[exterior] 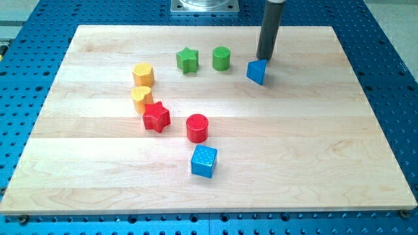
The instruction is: Push the blue triangle diagonally to the green circle
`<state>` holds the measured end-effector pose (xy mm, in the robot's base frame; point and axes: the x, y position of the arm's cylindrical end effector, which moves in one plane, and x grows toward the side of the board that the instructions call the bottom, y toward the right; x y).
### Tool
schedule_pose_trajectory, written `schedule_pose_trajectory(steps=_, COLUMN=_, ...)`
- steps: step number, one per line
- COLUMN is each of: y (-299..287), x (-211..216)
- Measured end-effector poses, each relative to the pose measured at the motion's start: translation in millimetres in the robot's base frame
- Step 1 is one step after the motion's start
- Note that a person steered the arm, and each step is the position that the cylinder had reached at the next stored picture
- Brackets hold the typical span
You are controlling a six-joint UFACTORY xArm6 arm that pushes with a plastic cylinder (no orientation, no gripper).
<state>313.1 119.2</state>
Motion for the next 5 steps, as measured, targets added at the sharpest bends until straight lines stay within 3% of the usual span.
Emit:
schedule_pose_trajectory(steps=2, y=0, x=89)
schedule_pose_trajectory(steps=3, y=-21, x=45)
schedule_pose_trajectory(steps=4, y=-64, x=43)
schedule_pose_trajectory(steps=5, y=-66, x=94)
